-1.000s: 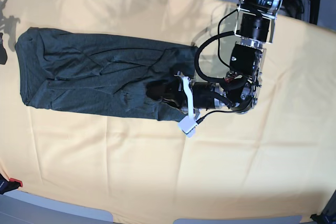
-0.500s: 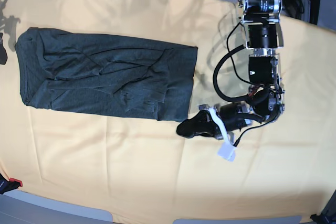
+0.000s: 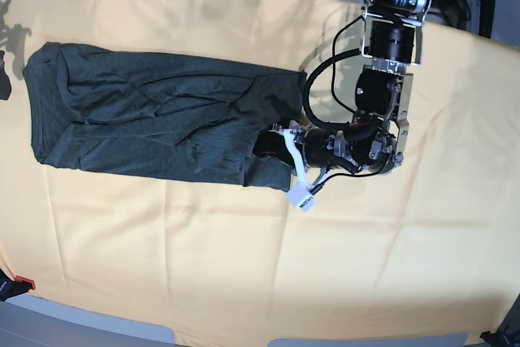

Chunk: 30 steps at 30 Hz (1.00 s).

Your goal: Fold the T-shirt properly

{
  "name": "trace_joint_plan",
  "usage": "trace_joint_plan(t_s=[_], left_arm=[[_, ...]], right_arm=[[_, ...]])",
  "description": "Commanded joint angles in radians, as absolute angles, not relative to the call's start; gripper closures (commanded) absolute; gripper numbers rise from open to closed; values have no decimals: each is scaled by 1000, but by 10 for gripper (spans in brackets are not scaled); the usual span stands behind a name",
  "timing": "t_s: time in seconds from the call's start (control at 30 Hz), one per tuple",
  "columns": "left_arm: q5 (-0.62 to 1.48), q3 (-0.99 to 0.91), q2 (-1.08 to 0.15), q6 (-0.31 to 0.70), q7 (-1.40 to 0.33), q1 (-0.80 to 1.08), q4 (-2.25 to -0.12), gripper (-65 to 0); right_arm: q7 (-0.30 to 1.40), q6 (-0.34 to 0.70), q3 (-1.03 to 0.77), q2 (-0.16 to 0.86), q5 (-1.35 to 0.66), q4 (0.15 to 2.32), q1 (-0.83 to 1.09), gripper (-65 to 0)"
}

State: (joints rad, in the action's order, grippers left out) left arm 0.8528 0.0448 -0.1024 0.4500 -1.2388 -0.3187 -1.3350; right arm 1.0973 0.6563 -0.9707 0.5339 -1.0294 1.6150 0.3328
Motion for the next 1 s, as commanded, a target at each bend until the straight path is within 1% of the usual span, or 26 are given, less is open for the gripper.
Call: trace_joint_plan(t_s=[0.0, 0.1, 0.27, 0.37, 0.5, 0.6, 0.7, 0.83, 0.93, 0.97], left_arm=[[878, 49, -102, 456, -1232, -347, -1351, 0], [905, 52, -94, 460, -1243, -347, -1351, 0], [1077, 52, -71, 541, -1315, -346, -1351, 0], [1148, 52, -52, 569, -1341, -346, -1351, 0], [1166, 52, -13, 606, -1375, -346, -1351, 0], [1163, 48, -10, 635, -1376, -357, -1351, 0], [1161, 0, -26, 636, -1370, -385, -1351, 0], [1172, -102, -51, 610, -1372, -424, -1351, 0], [1200, -112, -76, 611, -1396, -423, -1351, 0], [1208, -108, -84, 610, -1396, -418, -1351, -36]], right_arm=[[1079, 662, -981, 560, -1047, 1628, 330, -437], [1079, 662, -981, 560, -1047, 1628, 330, -437], [1079, 662, -981, 560, -1047, 1628, 330, -437], [1079, 662, -981, 560, -1047, 1628, 330, -437], [1079, 662, -981, 560, -1047, 1628, 330, -437], [1079, 662, -981, 560, -1047, 1628, 330, -437], [1079, 663, -981, 560, -1047, 1628, 330, -437], [1079, 662, -981, 560, -1047, 1628, 330, -437], [1079, 662, -981, 560, -1047, 1628, 330, -437], [1079, 662, -981, 560, -1047, 1628, 330, -437]])
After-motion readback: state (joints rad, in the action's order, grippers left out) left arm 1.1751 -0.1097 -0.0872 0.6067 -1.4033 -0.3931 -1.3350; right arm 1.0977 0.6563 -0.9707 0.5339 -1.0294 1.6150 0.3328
